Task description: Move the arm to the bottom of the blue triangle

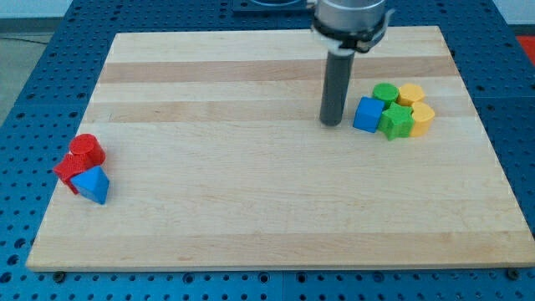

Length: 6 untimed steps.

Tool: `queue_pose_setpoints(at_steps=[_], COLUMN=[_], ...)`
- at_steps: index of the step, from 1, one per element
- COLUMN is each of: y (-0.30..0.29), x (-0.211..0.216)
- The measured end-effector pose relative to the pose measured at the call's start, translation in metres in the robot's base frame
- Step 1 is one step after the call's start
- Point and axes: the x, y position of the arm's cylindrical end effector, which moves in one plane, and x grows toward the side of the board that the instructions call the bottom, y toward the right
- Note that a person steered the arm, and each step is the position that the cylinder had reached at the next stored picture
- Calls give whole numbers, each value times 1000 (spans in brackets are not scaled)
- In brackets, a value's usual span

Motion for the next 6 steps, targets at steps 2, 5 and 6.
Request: queue_pose_setpoints(at_steps=[2, 5, 6], y=[-71, -317, -368], x=[135, 147, 118])
